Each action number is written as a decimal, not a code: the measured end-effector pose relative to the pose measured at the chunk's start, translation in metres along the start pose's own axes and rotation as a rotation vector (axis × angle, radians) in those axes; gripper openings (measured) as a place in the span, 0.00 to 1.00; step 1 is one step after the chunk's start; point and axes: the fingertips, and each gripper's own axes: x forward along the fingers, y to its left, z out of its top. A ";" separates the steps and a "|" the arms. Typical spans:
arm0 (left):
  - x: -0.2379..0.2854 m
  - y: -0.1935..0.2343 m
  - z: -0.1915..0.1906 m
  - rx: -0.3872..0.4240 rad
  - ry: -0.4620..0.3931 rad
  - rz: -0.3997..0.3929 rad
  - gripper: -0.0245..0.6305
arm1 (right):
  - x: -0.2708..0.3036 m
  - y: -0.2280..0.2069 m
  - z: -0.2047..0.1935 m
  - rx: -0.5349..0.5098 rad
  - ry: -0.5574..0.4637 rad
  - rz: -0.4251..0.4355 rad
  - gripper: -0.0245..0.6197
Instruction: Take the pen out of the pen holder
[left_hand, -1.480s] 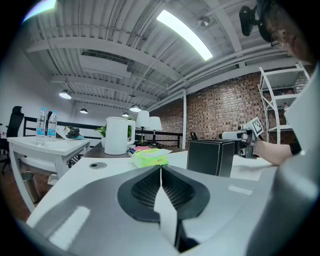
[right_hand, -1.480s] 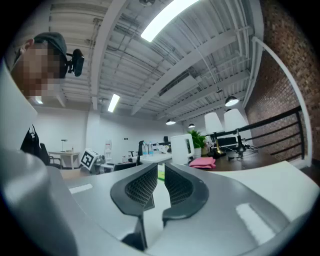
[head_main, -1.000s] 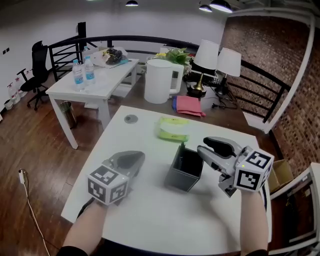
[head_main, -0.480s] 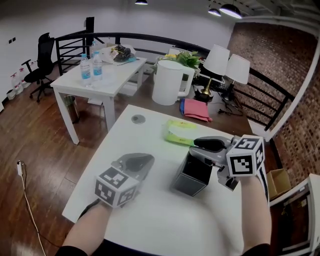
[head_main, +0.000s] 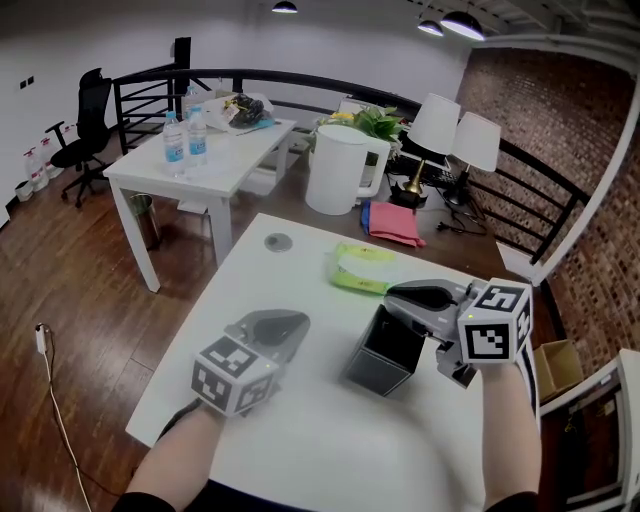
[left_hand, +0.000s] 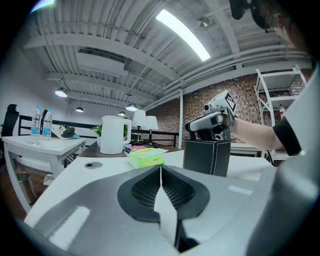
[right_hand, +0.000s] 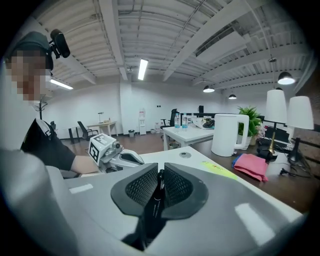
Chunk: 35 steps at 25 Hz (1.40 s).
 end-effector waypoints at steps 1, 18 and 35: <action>0.000 0.000 0.000 0.000 0.000 -0.001 0.05 | -0.007 0.001 0.007 0.006 -0.032 0.000 0.12; -0.003 0.002 0.001 0.004 -0.007 0.001 0.05 | -0.181 -0.055 -0.009 0.315 -0.215 -0.270 0.12; -0.004 0.004 0.002 -0.003 -0.010 0.033 0.05 | -0.089 -0.072 -0.171 0.404 0.105 -0.415 0.19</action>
